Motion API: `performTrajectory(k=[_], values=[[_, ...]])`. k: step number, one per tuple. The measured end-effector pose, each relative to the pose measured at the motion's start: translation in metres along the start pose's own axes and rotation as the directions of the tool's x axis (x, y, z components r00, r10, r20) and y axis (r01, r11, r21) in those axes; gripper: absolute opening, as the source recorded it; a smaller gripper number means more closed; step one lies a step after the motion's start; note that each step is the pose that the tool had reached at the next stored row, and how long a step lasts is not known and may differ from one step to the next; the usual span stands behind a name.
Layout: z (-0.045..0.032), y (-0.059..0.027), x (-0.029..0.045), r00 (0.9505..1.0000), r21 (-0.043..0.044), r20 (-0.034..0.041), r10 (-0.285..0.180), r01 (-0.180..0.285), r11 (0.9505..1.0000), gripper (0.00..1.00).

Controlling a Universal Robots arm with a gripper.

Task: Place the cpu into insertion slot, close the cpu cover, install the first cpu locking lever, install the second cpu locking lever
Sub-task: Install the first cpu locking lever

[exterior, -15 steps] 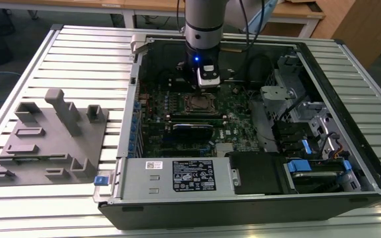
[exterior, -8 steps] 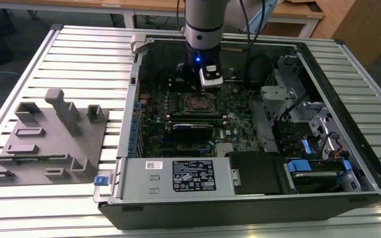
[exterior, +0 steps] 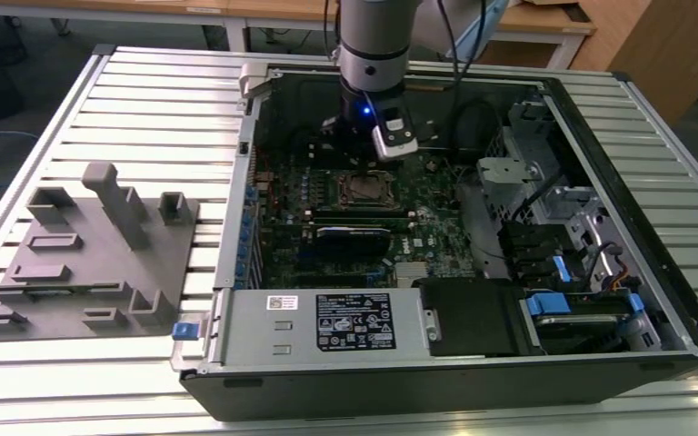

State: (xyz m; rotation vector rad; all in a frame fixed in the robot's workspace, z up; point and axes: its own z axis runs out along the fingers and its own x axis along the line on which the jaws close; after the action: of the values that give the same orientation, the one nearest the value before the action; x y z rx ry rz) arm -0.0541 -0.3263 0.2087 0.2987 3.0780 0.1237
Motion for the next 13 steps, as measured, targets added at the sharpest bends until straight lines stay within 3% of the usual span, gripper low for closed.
performTrajectory(k=[3,7,13], values=[[0.0008,0.0000,0.0000,0.9985,-0.0023,-0.0044,-0.054,0.054,0.9985,0.11],[0.0013,-0.0001,0.0000,0.9927,-0.0051,-0.0098,-0.120,0.120,0.9927,0.11],[0.0013,-0.0004,0.0002,0.9913,0.0040,-0.0100,-0.131,0.132,0.9913,0.11]])
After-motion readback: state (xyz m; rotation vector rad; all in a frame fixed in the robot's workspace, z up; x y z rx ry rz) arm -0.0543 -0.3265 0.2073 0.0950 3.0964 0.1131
